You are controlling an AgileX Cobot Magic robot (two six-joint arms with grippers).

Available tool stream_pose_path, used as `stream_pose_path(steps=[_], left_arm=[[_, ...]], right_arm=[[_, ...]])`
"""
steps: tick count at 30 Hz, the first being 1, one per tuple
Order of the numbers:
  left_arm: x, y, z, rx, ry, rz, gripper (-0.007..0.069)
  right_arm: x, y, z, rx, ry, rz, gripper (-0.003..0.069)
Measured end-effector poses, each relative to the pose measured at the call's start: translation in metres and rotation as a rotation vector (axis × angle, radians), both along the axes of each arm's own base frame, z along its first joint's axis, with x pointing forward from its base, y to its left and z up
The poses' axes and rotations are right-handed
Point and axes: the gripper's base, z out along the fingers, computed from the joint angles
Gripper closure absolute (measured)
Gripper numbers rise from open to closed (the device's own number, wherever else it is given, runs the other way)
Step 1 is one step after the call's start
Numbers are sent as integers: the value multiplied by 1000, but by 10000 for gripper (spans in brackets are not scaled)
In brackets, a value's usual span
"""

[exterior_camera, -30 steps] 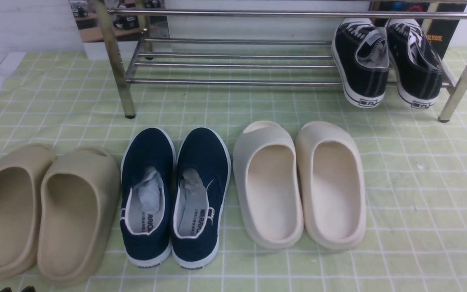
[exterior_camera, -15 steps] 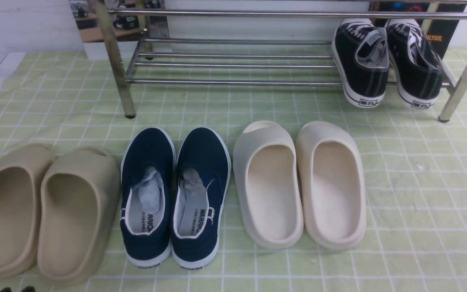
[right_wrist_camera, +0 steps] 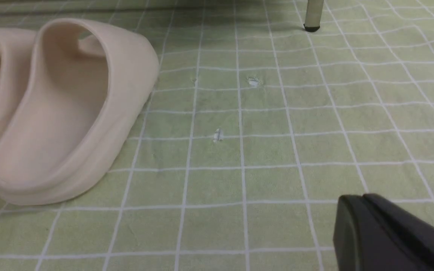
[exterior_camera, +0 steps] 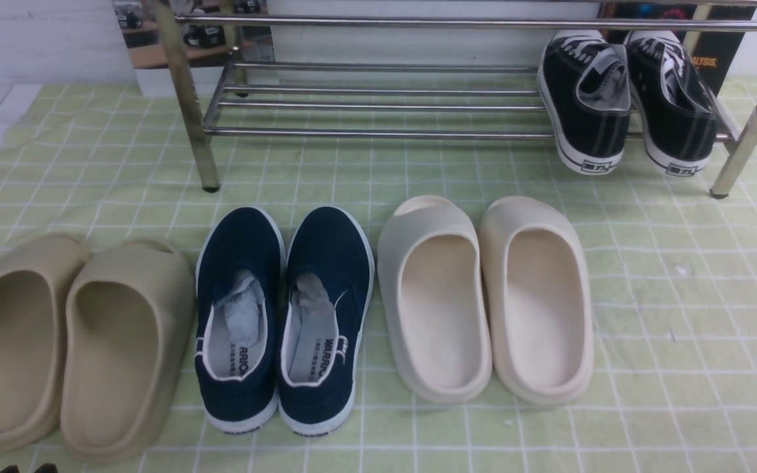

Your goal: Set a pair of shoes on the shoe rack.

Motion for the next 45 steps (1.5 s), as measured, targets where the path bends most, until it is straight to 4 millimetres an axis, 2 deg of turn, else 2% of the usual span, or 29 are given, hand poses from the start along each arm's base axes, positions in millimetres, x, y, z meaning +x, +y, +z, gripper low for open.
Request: stream_pose_path(steps=[45], left_arm=[[0,0,0,0,0,0,386]], right_arm=[[0,0,0,6,6,-2,606]])
